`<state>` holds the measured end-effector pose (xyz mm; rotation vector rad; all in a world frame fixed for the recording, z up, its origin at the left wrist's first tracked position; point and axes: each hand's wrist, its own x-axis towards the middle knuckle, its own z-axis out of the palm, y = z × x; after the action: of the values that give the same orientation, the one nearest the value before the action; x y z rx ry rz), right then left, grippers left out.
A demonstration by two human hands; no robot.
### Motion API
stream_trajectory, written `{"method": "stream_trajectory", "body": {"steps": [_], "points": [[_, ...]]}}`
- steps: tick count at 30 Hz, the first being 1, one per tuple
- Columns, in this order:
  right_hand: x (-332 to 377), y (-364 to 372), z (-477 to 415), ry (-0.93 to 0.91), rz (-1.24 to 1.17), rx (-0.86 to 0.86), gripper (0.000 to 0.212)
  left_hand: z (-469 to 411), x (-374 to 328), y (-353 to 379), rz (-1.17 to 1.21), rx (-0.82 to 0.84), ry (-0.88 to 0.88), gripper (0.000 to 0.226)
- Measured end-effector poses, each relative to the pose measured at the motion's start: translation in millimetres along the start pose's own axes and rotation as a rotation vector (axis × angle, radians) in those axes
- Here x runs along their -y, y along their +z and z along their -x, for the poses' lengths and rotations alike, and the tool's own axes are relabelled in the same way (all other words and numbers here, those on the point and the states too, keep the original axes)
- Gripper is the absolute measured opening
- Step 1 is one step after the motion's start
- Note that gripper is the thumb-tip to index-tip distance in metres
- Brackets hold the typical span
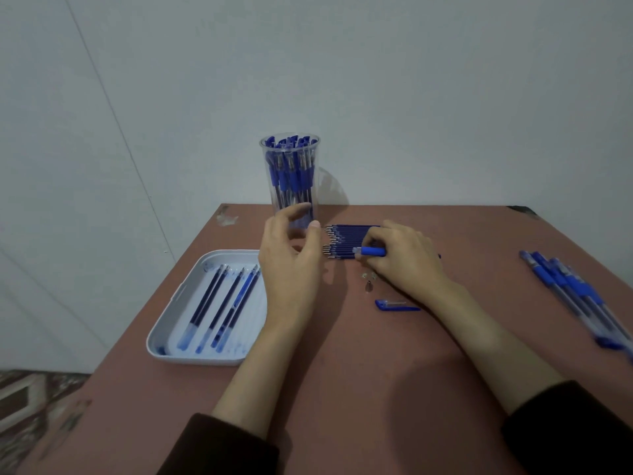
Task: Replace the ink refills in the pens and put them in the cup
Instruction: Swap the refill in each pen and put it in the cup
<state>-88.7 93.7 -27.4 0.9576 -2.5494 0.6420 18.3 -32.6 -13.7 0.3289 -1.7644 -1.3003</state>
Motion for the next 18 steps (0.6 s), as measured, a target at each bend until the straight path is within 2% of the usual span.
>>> {"method": "stream_trajectory", "body": {"steps": [2, 4, 8, 14, 18], "points": [[-1.3, -1.1, 3.2, 0.017, -0.068, -0.014, 0.023, -5.2, -3.5, -17.1, -0.207, -0.007, 0.114, 0.018], [-2.1, -2.2, 5.5, 0.034, -0.131, -0.027, 0.022, -14.2, -4.9, -40.2, -0.438, 0.061, 0.137, 0.017], [-0.3, -3.3, 5.8, 0.032, -0.199, -0.033, 0.012, -26.0, -1.8, -80.4, -0.908, 0.309, -0.022, 0.015], [2.0, -6.8, 8.4, 0.024, -0.216, -0.030, 0.011, -20.2, -2.7, -88.5, -1.104, 0.468, -0.135, 0.014], [2.5, -6.1, 8.9, 0.032, -0.212, -0.023, 0.010, -21.9, 3.5, -87.3, -1.050, 0.468, -0.163, 0.012]]}}
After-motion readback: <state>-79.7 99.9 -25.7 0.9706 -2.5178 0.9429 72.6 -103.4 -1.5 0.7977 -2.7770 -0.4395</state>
